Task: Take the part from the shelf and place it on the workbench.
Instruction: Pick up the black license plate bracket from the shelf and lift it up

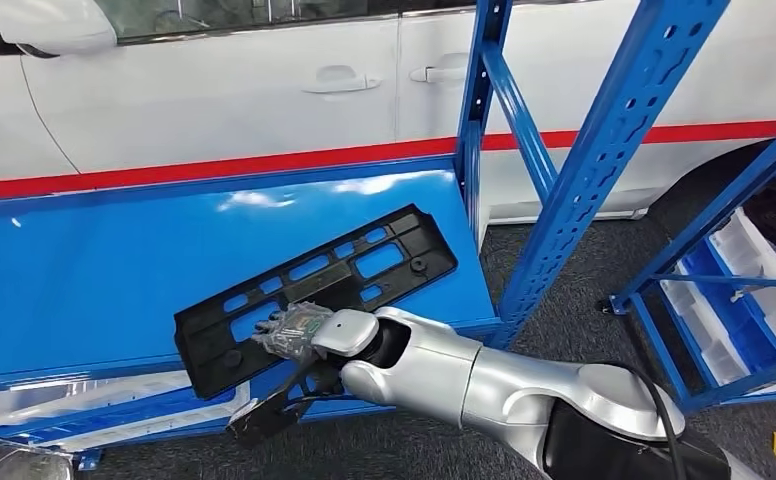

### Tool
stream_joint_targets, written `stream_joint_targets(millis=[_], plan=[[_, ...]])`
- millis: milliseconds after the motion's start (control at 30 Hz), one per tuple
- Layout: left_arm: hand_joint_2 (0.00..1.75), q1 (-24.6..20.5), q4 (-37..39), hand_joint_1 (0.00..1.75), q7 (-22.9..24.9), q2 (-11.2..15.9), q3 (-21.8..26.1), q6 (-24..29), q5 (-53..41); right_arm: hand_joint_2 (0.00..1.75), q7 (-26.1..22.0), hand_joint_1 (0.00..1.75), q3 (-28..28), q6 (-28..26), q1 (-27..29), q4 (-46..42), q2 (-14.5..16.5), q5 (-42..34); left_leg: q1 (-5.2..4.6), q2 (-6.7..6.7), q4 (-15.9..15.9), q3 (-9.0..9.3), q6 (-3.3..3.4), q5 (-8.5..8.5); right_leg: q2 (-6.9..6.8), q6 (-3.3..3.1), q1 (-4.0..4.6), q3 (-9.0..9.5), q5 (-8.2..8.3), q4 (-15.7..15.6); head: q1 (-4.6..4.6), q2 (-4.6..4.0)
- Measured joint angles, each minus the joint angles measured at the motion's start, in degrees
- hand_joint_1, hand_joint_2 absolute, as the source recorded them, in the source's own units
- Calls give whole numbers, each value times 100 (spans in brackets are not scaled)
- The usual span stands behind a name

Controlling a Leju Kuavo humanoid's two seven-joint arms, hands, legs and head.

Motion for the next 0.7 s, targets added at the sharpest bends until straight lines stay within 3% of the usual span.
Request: stream_joint_targets(millis=[67,100,200,267,300,367,433,567,633,700], plan=[[0,12,1,0,0,-1,1,0,3,175,13,0,-10,-20,-28,-109,-32,-5,27,11,-78,44,65,39,-13,66,4,-20,-65,71,9,0],[0,15,1,0,0,-2,2,0,3,175,15,0,-16,-33,-49,-157,-50,-7,41,19,-121,69,103,61,-19,89,9,-99,-179,250,19,0],[0,6,1,0,-1,3,2,-5,0,175,28,0,-24,-165,-70,-283,-126,-3,40,27,-147,89,163,71,-30,115,11,-575,-632,1230,41,1],[0,11,1,0,-2,4,3,-17,0,175,49,0,-32,-358,-58,-377,-188,35,33,21,-121,88,167,53,-31,115,12,-714,-603,1461,43,0],[0,16,1,0,-3,2,3,-23,1,175,62,0,-48,-481,-58,-434,-211,71,32,18,-98,88,162,37,-32,106,13,-629,-444,1265,43,1],[0,18,1,0,-8,-7,4,-31,1,175,84,0,-113,-739,-65,-569,-244,151,23,12,-30,76,129,-11,-32,65,17,-287,-95,542,42,1],[0,10,1,0,-14,-12,4,-37,-1,175,100,0,-190,-903,-72,-704,-270,204,4,4,33,39,75,-45,-23,17,29,-79,28,99,37,0],[0,9,1,0,-18,-7,4,-36,-1,175,117,0,-268,-953,-73,-883,-321,233,17,5,101,-11,-40,-101,-14,-90,21,-57,52,9,27,1],[0,8,1,0,-18,-3,4,-37,-2,175,119,0,-299,-973,-77,-956,-329,244,33,9,541,-216,-97,-365,-23,-132,-6,-42,74,-28,8,1],[0,8,1,0,-18,-6,4,-39,-8,175,128,0,-317,-997,-60,-1000,-344,268,47,11,1276,-571,-145,-680,-29,-143,-3,-46,74,-32,-2,0]])
